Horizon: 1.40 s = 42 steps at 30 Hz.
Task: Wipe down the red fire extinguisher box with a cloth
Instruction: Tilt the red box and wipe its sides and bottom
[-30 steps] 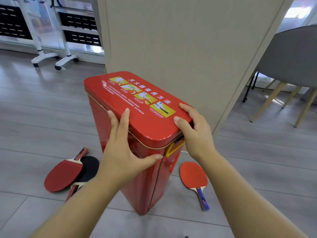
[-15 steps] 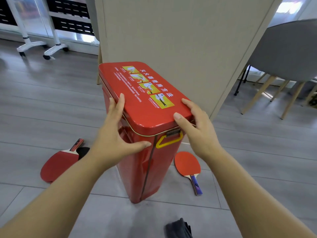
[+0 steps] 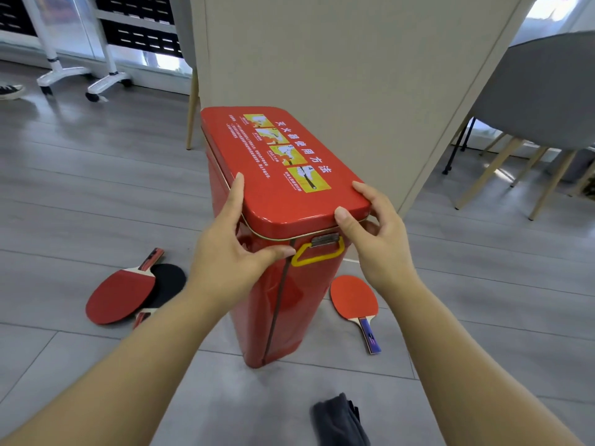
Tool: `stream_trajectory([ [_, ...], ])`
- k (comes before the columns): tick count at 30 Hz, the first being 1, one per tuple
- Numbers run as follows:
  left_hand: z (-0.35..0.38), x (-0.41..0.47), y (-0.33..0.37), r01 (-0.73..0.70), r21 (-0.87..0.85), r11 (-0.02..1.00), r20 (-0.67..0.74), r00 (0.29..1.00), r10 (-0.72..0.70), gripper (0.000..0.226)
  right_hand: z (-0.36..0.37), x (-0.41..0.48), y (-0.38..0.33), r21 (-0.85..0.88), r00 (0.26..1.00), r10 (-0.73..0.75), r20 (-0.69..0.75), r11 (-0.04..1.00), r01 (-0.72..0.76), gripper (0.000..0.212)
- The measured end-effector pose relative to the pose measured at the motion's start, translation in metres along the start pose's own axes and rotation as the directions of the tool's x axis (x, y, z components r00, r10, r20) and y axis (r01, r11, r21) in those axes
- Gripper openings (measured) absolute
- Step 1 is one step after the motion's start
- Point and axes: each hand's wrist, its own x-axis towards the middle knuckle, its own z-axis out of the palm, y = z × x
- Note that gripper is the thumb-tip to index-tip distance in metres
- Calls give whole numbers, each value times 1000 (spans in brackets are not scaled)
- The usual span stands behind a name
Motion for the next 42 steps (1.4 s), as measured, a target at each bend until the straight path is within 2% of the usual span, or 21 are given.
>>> stream_trajectory([
  [5, -23, 4, -4, 5, -37, 999, 48, 999, -3, 116, 18, -14, -7, 14, 998, 45, -51, 999, -45, 54],
  [9, -56, 8, -4, 9, -36, 999, 81, 997, -6, 115, 43, -27, -13, -27, 996, 19, -88, 999, -21, 64],
  [17, -120, 24, -13, -1, -32, 999, 121, 993, 5, 107, 88, -49, -27, -116, 996, -58, -68, 992, 50, 50],
  [21, -129, 20, -17, 13, -55, 998, 108, 994, -7, 105, 98, -54, -32, -165, 996, -70, -63, 985, 58, 51],
  [23, -125, 15, -19, 2, -60, 998, 100, 995, 4, 95, 96, -54, -32, -171, 994, -81, -69, 983, 68, 52],
  [29, -103, -17, -29, -4, -77, 997, -153, 988, -7, 56, 80, -56, -26, -184, 992, -72, 103, 979, 90, 63],
  [32, -91, -40, -39, 74, -45, 996, -312, 946, -85, 38, 63, -64, -16, -230, 979, -117, 170, 961, 155, 66],
  [34, -84, -57, -55, 156, -9, 988, -341, 928, -150, 25, 50, -73, -2, -250, 980, -119, 158, 956, 156, 60],
  [36, -76, -71, -75, 222, 115, 968, -262, 947, -186, 18, 39, -83, 17, -263, 989, -59, 133, 960, 93, 45],
  [38, -66, -83, -93, 275, 256, 927, -83, 961, -263, 13, 30, -94, 38, -263, 985, 71, 159, 964, -27, 31],
  [42, -42, -101, -123, 291, 453, 842, 217, 881, -421, 10, 18, -111, 80, -336, 910, 318, 266, 915, -222, 22],
])
